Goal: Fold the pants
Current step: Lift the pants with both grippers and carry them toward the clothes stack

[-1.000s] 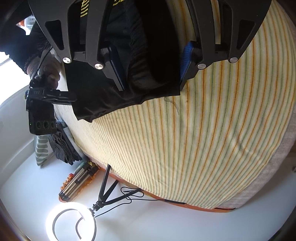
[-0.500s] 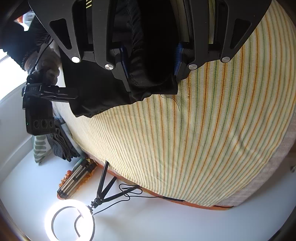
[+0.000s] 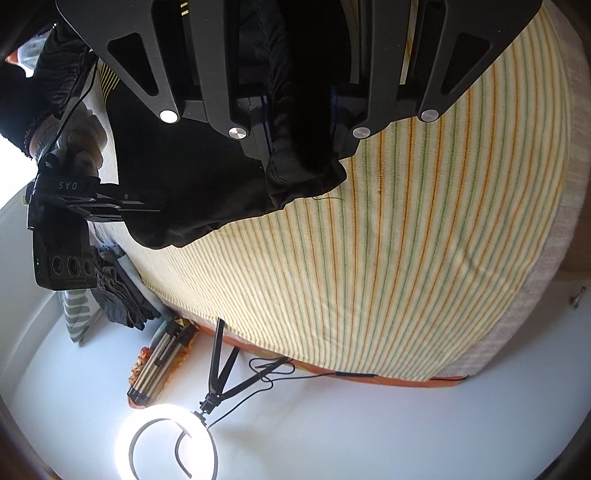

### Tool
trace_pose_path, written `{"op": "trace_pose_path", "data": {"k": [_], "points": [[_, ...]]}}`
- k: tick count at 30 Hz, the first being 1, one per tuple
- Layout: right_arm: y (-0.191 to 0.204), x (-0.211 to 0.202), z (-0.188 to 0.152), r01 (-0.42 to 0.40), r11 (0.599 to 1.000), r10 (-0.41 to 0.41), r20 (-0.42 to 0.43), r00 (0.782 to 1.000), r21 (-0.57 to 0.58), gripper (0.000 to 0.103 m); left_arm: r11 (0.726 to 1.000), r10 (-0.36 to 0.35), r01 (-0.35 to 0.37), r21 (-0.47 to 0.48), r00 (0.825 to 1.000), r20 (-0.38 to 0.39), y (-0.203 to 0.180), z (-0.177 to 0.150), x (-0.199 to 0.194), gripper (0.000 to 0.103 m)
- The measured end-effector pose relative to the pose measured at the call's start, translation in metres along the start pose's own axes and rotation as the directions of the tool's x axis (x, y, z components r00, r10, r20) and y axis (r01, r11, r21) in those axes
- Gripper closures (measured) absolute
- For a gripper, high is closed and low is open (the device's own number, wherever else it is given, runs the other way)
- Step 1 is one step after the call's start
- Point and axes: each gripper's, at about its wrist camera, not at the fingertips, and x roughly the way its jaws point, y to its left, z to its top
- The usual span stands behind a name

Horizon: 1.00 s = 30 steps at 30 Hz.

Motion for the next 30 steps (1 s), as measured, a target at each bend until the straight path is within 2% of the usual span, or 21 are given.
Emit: {"op": "trace_pose_path", "data": {"k": [8, 16, 20, 24, 30], "points": [[0.024, -0.028, 0.002, 0.044, 0.996, -0.039, 0.067, 0.997, -0.076, 0.092, 0.998, 0.024, -0.029, 0.052, 0.996, 0.091, -0.026, 0.003, -0.034, 0.084], [0.06, -0.074, -0.004, 0.078, 0.982, -0.051, 0.158, 0.986, -0.173, 0.093, 0.996, 0.037, -0.052, 0.072, 0.98, 0.197, -0.063, -0.002, -0.072, 0.085], [0.075, -0.1, -0.01, 0.12, 0.971, -0.075, 0.212, 0.974, -0.207, 0.093, 0.99, 0.036, -0.068, 0.121, 0.967, 0.253, -0.086, -0.003, -0.087, 0.085], [0.085, -0.131, -0.016, 0.18, 0.955, -0.114, 0.264, 0.958, -0.238, 0.093, 0.987, 0.006, -0.05, 0.15, 0.959, 0.282, -0.108, 0.0, -0.094, 0.085], [0.079, -0.181, -0.027, 0.233, 0.951, -0.154, 0.341, 0.927, -0.204, 0.093, 0.977, -0.047, -0.019, 0.212, 0.952, 0.302, -0.151, 0.009, -0.091, 0.085]]}}
